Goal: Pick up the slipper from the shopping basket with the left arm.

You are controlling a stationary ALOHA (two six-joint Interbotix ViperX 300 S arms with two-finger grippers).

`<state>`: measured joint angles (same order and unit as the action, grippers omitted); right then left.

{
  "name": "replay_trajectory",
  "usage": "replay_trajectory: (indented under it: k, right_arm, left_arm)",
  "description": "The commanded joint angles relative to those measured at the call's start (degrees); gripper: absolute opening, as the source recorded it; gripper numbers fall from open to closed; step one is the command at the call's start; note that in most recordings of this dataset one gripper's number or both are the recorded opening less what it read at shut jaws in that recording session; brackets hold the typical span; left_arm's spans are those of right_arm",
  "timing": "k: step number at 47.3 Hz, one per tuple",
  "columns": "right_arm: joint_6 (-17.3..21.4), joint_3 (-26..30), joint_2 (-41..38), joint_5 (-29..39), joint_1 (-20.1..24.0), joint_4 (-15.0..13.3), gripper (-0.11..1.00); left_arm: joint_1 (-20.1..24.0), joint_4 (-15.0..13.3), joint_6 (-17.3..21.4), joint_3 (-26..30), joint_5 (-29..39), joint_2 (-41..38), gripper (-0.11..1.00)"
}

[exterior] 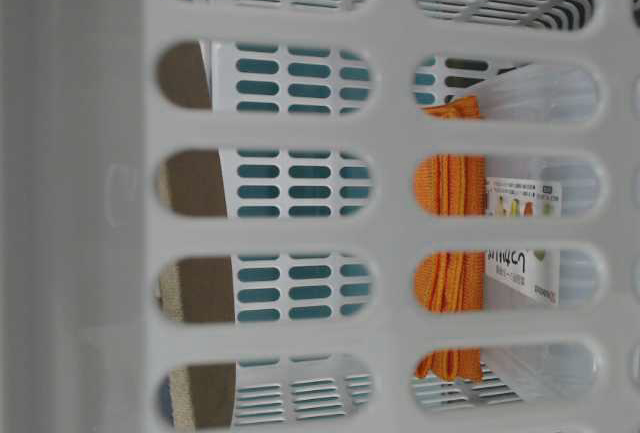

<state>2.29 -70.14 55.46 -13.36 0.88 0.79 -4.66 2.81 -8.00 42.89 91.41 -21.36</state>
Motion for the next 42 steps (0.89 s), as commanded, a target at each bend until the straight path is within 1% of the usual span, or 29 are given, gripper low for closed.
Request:
replay_trajectory:
  k: [1, 34, 42]
  right_arm:
    - [0.09, 0.35, -0.26, -0.26, 0.09, 0.18, 0.0]
    - [0.09, 0.35, -0.26, -0.26, 0.09, 0.18, 0.0]
    - [0.7, 0.35, -0.26, -0.26, 0.09, 0.18, 0.0]
  left_arm:
    - [0.09, 0.26, 0.0, 1.05, -0.09, 0.88, 0.03]
    - [-0.18, 0.35, -0.79, 1.05, 0.44, 0.7, 0.03]
    - [-0.26, 0.26, -0.88, 1.05, 1.05, 0.62, 0.03]
